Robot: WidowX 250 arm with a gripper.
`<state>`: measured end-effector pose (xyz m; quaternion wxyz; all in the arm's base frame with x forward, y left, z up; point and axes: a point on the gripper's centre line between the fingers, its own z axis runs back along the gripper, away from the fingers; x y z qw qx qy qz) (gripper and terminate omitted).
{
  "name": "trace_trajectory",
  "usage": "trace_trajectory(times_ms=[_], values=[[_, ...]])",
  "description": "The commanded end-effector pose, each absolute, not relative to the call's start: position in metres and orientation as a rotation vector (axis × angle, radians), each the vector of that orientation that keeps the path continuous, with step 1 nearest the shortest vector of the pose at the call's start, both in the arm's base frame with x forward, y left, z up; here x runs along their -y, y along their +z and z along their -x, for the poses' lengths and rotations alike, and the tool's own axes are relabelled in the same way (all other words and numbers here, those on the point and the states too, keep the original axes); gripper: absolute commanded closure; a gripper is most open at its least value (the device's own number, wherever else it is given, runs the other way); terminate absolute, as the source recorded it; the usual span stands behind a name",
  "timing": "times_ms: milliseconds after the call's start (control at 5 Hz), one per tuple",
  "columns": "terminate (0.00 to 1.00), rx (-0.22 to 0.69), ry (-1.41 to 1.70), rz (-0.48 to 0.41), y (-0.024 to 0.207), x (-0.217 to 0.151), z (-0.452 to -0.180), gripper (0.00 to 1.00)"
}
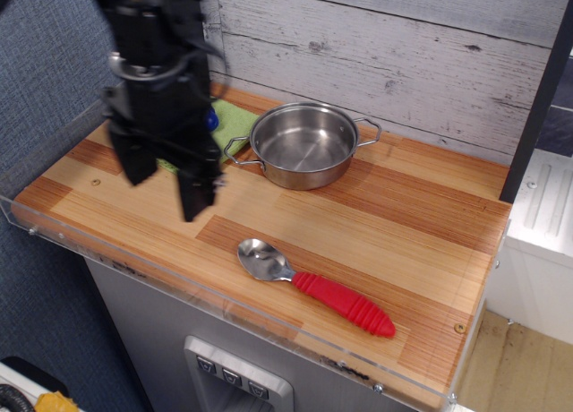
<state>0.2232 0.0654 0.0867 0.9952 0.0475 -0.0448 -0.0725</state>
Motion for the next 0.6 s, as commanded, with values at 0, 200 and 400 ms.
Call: trace_trajectory(times_ms=[0, 200, 400], values=[[0.00, 0.079, 0.002, -0.148, 0.0863, -0.0844, -0.1724, 0.00], [0.00, 0.079, 0.002, -0.148, 0.0863, -0.0844, -0.1724, 0.00], [1.00, 0.079, 0.002, -0.148, 0.0863, -0.0844, -0.1724, 0.00]])
